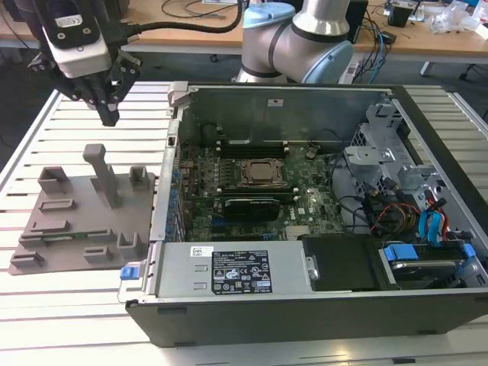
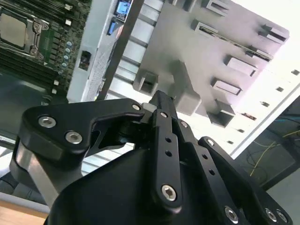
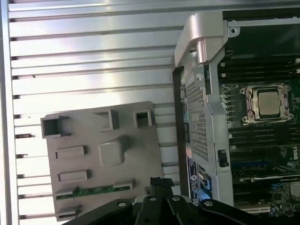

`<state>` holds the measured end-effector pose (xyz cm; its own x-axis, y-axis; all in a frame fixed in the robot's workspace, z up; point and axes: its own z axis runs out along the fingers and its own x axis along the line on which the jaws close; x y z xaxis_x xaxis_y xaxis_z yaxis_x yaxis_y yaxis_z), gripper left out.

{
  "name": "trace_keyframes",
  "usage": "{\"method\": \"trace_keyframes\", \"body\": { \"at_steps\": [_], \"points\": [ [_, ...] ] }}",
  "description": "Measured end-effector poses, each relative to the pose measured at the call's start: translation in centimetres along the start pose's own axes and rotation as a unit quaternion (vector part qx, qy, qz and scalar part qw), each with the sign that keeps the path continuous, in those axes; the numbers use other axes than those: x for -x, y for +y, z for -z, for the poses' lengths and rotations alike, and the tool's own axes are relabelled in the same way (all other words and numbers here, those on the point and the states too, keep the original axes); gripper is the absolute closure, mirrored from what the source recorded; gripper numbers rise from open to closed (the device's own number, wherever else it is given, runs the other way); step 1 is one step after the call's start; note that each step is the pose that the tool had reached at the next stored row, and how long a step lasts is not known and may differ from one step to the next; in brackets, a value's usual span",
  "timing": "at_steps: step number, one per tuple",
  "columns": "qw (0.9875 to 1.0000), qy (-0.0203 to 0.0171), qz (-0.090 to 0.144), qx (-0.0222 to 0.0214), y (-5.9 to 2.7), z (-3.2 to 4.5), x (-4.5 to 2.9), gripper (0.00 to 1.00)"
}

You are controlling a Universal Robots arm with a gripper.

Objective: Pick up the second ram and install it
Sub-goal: 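Reach for the second ram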

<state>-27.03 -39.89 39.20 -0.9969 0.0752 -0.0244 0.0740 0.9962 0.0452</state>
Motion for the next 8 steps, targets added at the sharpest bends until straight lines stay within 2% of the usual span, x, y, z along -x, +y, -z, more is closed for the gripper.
{"method": "trace_keyframes", "body": {
  "at_steps": [2,5,6,8],
  "points": [
    [1.0000,0.0000,0.000,0.0000,-0.13,0.02,-1.62,0.90],
    [1.0000,0.0000,0.000,-0.0001,-0.48,0.03,-2.71,0.90],
    [1.0000,-0.0001,0.000,0.0000,-0.78,0.02,-3.17,0.90],
    [1.0000,-0.0001,0.000,0.0000,-2.06,0.04,-4.30,0.90]
  ]
}}
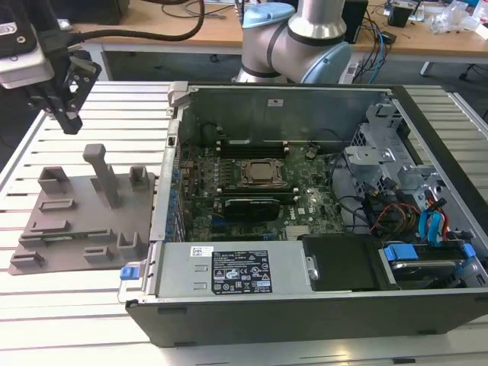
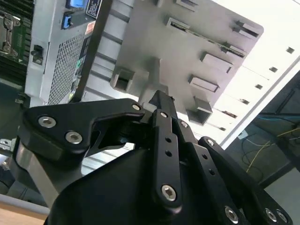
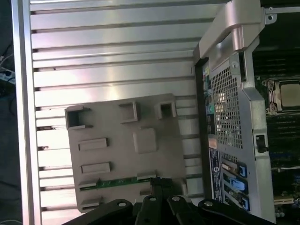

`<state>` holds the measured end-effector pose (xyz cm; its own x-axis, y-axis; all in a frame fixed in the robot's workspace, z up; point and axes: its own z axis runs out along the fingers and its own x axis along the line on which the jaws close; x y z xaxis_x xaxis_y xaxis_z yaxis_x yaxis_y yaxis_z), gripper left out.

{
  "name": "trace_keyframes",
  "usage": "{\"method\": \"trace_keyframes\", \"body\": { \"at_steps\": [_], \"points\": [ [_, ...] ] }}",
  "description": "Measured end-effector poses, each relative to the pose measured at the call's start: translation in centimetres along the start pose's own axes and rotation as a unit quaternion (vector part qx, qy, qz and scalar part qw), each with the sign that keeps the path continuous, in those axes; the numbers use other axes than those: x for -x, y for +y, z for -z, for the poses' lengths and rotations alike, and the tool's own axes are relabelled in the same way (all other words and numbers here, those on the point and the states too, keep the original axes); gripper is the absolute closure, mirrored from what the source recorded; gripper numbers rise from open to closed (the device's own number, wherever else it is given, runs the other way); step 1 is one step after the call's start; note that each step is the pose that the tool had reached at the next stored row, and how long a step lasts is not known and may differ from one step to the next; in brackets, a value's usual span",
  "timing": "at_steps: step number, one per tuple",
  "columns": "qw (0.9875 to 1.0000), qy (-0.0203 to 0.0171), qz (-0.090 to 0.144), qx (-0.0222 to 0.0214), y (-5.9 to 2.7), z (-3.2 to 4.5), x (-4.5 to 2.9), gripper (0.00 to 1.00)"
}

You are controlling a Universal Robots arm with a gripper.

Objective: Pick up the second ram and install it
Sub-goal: 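Reach for the second ram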

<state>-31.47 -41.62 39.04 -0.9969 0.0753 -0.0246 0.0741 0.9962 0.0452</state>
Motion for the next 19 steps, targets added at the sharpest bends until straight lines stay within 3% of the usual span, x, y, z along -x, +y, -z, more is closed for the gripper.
{"method": "trace_keyframes", "body": {
  "at_steps": [4,7,12,19],
  "points": [
    [1.0000,0.0000,0.000,0.0000,-2.86,-0.01,-1.23,0.90],
    [1.0000,0.0000,0.000,0.0000,-4.33,-0.14,-2.12,0.90],
    [1.0000,0.0000,0.000,0.0000,-6.24,-0.25,-3.27,0.90],
    [1.0000,0.0000,0.000,0.0000,-8.38,-0.65,-4.14,0.90]
  ]
}}
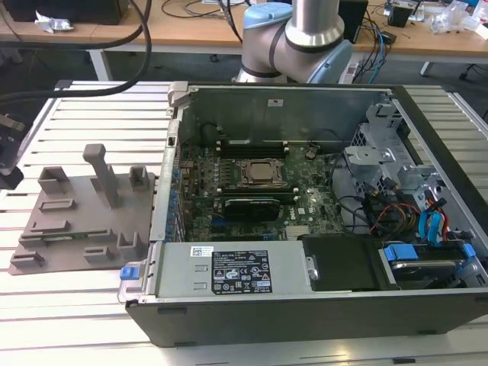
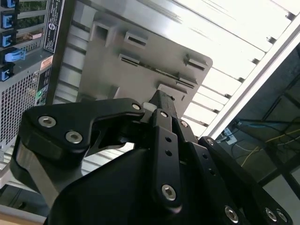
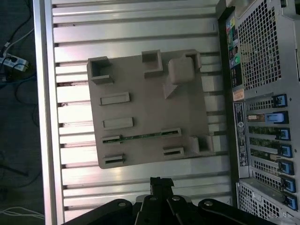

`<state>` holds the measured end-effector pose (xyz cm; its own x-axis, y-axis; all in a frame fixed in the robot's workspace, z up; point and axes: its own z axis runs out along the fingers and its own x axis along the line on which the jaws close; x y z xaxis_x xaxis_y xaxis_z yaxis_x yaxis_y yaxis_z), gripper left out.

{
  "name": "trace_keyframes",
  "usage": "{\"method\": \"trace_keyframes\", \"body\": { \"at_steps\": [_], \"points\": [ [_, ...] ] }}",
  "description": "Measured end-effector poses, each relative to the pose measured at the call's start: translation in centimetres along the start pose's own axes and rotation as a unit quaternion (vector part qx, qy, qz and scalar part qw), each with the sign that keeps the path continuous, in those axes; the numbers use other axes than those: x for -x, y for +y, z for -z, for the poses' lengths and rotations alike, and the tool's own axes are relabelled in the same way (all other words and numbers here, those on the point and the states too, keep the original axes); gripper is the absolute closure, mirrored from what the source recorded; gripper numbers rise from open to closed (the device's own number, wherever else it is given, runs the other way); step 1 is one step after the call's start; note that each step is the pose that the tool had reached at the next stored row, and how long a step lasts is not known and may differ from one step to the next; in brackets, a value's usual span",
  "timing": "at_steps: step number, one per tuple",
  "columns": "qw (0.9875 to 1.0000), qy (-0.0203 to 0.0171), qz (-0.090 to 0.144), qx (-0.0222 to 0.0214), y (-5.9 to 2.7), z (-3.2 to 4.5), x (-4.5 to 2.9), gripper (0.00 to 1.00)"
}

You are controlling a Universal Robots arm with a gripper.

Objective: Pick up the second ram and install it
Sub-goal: 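Reach for the second ram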

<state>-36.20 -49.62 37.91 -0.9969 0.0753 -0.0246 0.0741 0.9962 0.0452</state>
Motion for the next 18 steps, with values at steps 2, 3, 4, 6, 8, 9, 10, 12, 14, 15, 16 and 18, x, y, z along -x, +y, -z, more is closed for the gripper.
{"method": "trace_keyframes", "body": {
  "at_steps": [2,3,4,6,8,9,10,12,14,15,16,18],
  "points": [
    [1.0000,0.0000,0.000,0.0000,-0.37,-0.20,-0.13,0.90],
    [1.0000,0.0000,0.000,0.0000,-0.49,-0.24,-0.18,0.90],
    [1.0000,0.0000,0.000,0.0000,-0.65,-0.28,-0.25,0.90],
    [1.0000,0.0000,0.000,0.0000,-0.83,-0.37,-0.30,0.90],
    [1.0000,0.0000,0.000,-0.0008,0.29,-0.47,-0.32,0.90],
    [1.0000,-0.0001,0.001,-0.0014,1.05,-0.55,-0.38,0.90],
    [1.0000,0.0000,0.001,-0.0020,1.74,-0.61,-0.42,0.90],
    [1.0000,-0.0001,0.001,-0.0029,2.86,-0.74,-0.52,0.90],
    [1.0000,-0.0002,0.001,-0.0039,4.38,-0.91,-0.58,0.90],
    [1.0000,-0.0003,0.002,-0.0039,4.44,-0.91,-0.58,0.90],
    [1.0000,-0.0002,0.002,-0.0039,4.44,-0.91,-0.58,0.90],
    [1.0000,-0.0002,0.002,-0.0040,4.46,-0.91,-0.58,0.90]
  ]
}}
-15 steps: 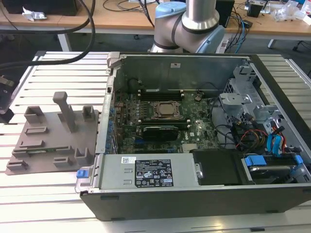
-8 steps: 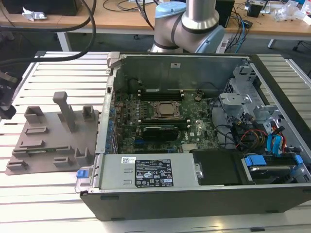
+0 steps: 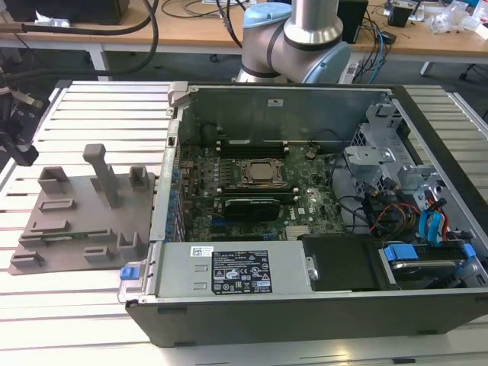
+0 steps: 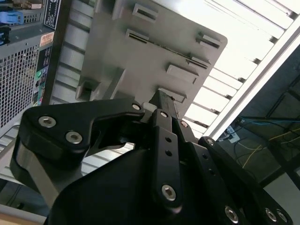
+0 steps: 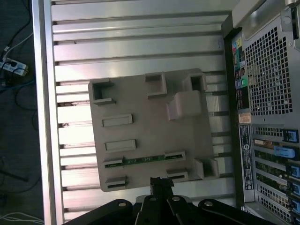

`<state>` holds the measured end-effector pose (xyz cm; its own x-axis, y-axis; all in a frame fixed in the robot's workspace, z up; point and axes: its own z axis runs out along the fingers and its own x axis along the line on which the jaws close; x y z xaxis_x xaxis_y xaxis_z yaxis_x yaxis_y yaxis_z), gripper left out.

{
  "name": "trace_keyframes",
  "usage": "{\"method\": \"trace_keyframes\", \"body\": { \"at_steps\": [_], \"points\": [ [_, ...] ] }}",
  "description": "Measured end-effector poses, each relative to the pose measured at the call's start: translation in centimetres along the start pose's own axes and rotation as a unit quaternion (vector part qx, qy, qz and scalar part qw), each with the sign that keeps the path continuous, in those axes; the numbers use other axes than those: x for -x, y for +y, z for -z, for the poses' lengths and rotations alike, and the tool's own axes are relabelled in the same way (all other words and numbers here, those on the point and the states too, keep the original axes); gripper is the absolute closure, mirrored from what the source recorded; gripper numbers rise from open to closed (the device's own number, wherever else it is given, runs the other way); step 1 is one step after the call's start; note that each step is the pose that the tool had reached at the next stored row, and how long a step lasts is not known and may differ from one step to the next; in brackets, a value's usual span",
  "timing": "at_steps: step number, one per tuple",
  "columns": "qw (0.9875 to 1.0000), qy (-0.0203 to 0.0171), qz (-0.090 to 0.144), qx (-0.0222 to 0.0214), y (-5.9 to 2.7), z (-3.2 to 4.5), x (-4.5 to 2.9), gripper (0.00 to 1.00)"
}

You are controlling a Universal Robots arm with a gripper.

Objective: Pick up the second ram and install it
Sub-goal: 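Reach for the second ram, then pick up the second ram and move it above second insertion slot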

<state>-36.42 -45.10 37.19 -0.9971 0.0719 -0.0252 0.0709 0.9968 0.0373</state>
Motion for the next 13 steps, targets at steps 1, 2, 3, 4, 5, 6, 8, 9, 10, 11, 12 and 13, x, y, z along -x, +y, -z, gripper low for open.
{"method": "trace_keyframes", "body": {
  "at_steps": [1,2,3,4,5,6,8,9,10,11,12,13],
  "points": [
    [1.0000,0.0000,0.000,0.0000,0.00,0.00,0.00,0.90],
    [1.0000,0.0000,0.000,0.0000,0.00,0.00,0.00,0.90],
    [1.0000,0.0000,0.000,0.0000,0.01,0.00,0.00,0.90],
    [1.0000,0.0000,0.000,0.0000,0.01,0.00,0.00,0.90],
    [1.0000,0.0000,0.000,0.0000,0.01,0.00,0.00,0.90],
    [1.0000,0.0000,0.000,0.0000,0.02,0.00,0.00,0.90],
    [1.0000,0.0000,0.000,0.0000,0.02,0.00,0.00,0.90],
    [1.0000,0.0000,0.001,0.0000,0.02,0.00,0.00,0.90],
    [1.0000,0.0003,0.008,0.0002,0.02,0.00,-0.01,0.90],
    [0.9996,0.0010,0.027,0.0007,0.03,0.00,-0.01,0.90],
    [0.9990,0.0016,0.044,0.0011,0.02,0.00,0.00,0.90],
    [0.9983,0.0022,0.059,0.0015,0.03,0.00,-0.01,0.90]
  ]
}}
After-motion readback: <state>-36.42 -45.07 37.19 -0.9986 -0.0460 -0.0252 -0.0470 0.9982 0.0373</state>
